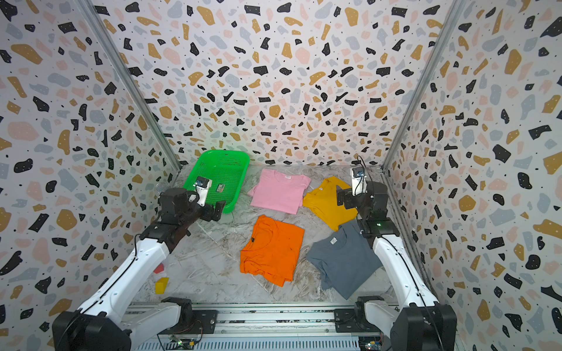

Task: Put the folded t-shirts into the basket
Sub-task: Adjust the bin at the corner of the board.

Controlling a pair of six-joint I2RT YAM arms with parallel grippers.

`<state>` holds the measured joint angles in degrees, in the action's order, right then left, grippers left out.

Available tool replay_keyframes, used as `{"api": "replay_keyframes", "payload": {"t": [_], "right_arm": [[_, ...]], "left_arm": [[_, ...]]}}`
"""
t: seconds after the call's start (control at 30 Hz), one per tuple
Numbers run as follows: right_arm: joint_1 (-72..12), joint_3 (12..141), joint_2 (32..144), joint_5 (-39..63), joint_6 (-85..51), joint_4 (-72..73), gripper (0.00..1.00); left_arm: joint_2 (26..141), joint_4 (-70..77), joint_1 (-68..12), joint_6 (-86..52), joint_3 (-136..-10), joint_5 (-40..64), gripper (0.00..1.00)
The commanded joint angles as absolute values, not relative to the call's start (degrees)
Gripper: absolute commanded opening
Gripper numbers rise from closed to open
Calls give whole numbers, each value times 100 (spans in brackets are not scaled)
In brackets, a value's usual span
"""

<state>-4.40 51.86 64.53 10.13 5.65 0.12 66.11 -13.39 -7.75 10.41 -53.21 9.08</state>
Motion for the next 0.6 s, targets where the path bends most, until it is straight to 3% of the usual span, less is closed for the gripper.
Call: {"api": "replay_keyframes", "payload": {"t": [0.0, 0.2, 0.57], "right_arm": [[-466, 5315, 6777, 2285, 1020, -1500, 100], [-466, 5267, 7212, 2688, 1266, -1873, 100], [-466, 5345, 7546, 2990, 1301, -2090, 100]], "left_arm": [[7387, -2831, -812, 1307, -5965, 1383, 100], [9059, -2990, -1091, 1474, -7339, 554, 95], [11645, -3619, -1186, 1614, -9828, -39, 74]]}}
